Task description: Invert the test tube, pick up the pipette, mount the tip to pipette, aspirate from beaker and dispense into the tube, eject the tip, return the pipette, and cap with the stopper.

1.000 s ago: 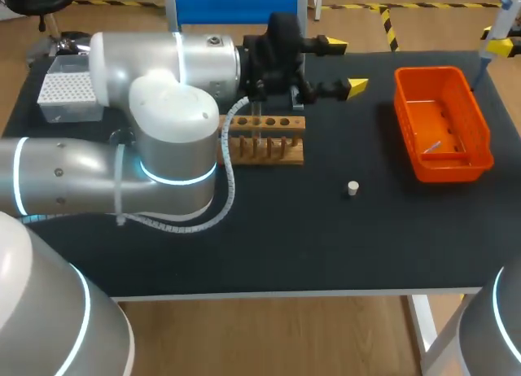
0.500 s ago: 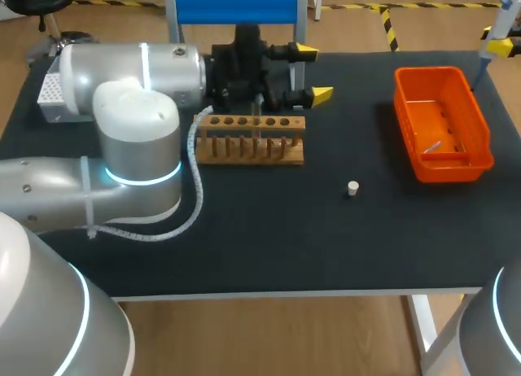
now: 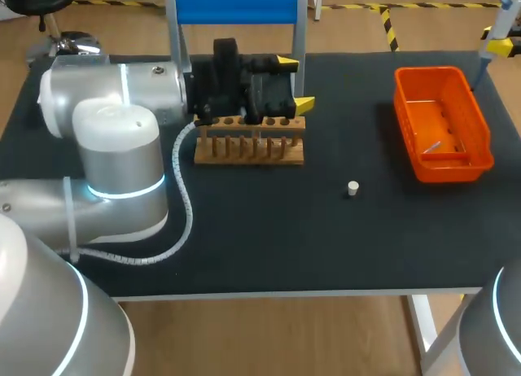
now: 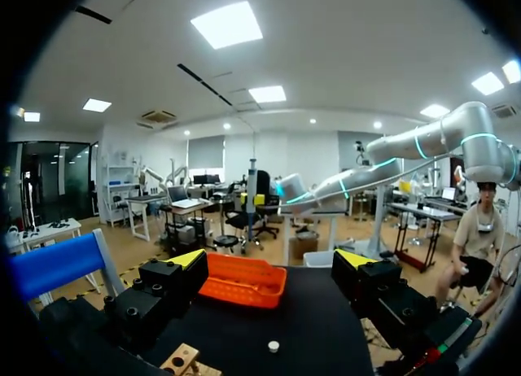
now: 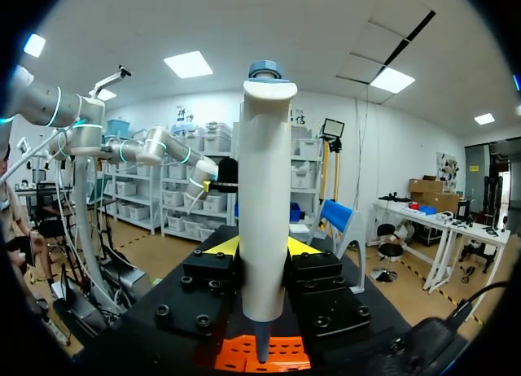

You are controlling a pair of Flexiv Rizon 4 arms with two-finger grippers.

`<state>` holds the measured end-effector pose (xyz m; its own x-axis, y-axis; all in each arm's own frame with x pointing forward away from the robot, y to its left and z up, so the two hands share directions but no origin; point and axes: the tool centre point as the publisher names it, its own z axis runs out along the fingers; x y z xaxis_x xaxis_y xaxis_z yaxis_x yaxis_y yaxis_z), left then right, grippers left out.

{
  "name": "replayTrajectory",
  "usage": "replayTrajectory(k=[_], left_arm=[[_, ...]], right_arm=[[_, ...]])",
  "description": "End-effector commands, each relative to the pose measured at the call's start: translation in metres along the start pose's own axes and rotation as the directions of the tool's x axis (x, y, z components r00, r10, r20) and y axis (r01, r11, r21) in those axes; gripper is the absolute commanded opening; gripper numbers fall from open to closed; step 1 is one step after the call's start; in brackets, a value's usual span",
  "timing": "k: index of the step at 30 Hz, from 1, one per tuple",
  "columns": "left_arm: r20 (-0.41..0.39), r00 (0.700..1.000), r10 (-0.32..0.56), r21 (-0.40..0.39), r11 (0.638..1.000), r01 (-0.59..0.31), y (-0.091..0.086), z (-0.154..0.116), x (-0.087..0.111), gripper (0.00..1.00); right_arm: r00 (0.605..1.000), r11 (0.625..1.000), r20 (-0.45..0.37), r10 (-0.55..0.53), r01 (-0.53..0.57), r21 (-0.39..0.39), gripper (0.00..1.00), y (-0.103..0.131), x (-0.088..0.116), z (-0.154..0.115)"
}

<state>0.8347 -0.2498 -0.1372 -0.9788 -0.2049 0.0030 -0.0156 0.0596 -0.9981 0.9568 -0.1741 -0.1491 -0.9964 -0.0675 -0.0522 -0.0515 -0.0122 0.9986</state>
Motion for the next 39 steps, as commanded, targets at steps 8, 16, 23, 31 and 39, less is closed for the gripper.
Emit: replayTrajectory(k=[8, 16, 23, 31, 39], left_arm=[[0.014, 1.0, -0.006, 0.026, 1.0, 0.006, 0.002, 0.0, 0.002, 1.0], [0.032, 0.999, -0.01, 0.006, 1.0, 0.01, 0.001, -0.001, 0.003, 1.0], [0.032, 0.999, -0.01, 0.006, 1.0, 0.01, 0.001, -0.001, 0.003, 1.0], [0.032, 0.999, -0.01, 0.006, 1.0, 0.01, 0.001, -0.001, 0.003, 1.0], [0.032, 0.999, -0.01, 0.006, 1.0, 0.01, 0.001, -0.001, 0.003, 1.0]], right_arm=[[1.0, 1.0, -0.006, 0.0, 0.0, 0.003, 0.0, 0.0, -0.002, -0.002], [1.0, 1.0, -0.006, 0.0, 0.0, 0.003, 0.0, 0.0, -0.002, -0.002], [1.0, 1.0, -0.006, 0.0, 0.0, 0.003, 0.0, 0.0, -0.002, -0.002], [1.0, 1.0, 0.005, -0.015, 0.015, 0.009, 0.0, 0.003, 0.01, 0.004], [1.0, 0.999, 0.007, -0.007, 0.008, -0.05, 0.0, 0.012, 0.049, 0.04]])
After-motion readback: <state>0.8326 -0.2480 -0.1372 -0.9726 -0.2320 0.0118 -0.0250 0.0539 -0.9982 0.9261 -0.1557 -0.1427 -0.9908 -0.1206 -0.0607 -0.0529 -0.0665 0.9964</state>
